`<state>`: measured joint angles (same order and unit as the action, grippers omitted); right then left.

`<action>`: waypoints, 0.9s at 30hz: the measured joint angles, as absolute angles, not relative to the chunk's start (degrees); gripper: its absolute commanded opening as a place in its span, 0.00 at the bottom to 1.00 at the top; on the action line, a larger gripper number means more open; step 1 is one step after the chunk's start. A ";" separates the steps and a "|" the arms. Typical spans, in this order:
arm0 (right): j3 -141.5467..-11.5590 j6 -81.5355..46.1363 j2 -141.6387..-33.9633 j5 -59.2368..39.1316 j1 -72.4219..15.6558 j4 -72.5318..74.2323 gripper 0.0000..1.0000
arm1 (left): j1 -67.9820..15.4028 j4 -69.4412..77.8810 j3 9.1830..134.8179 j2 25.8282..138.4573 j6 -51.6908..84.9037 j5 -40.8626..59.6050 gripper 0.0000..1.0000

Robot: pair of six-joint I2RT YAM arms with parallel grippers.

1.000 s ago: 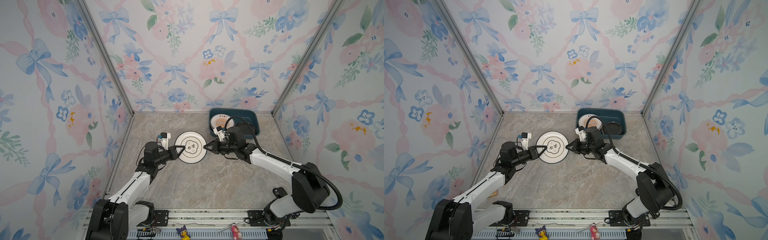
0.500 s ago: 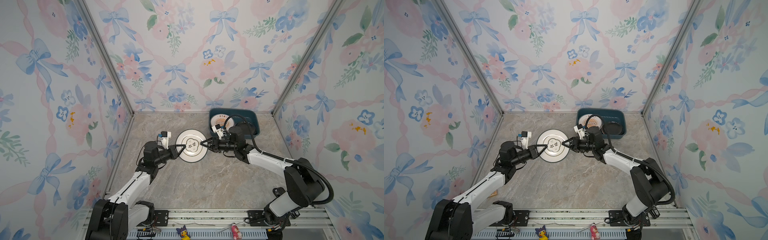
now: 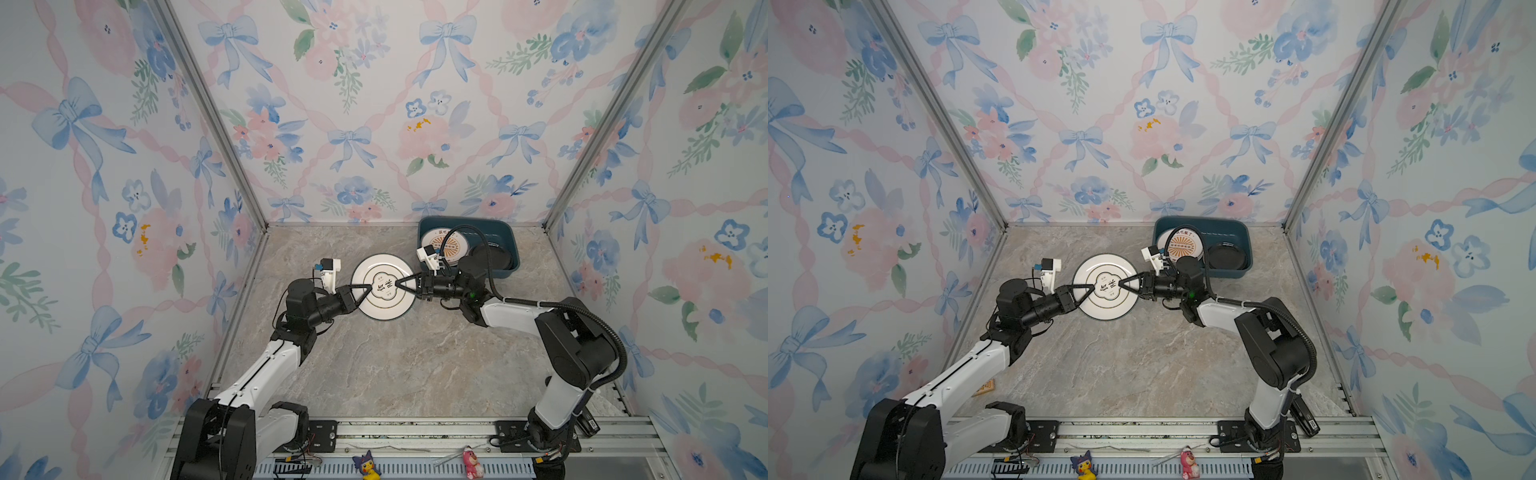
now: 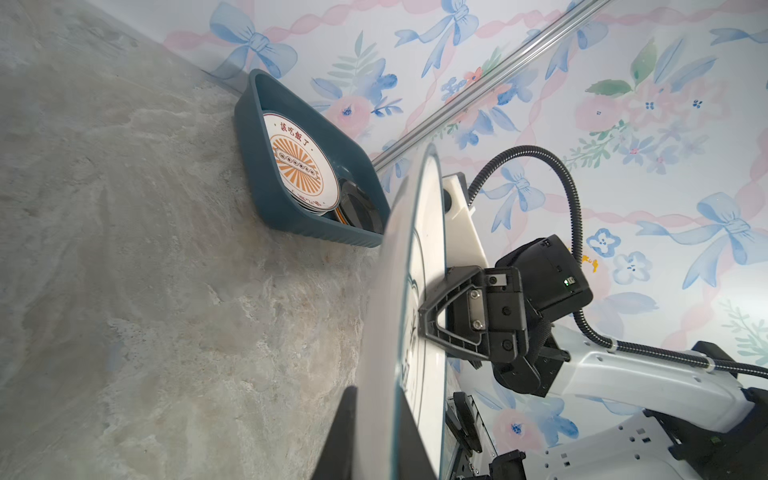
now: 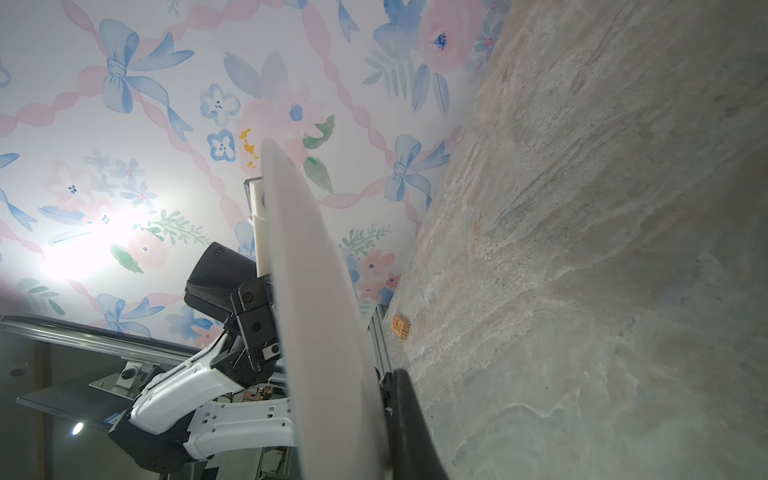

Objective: Place the plates into the plastic bin on the countertop
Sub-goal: 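Hold the upright white plate between both grippers, then carry the white plate into the bin with the right gripper while the left releases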

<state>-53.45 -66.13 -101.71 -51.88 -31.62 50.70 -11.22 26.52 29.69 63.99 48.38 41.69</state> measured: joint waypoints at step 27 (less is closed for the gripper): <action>-72.73 -38.20 -91.94 -37.15 -15.22 -14.22 0.00 | -13.10 25.32 29.39 66.50 41.98 41.10 0.98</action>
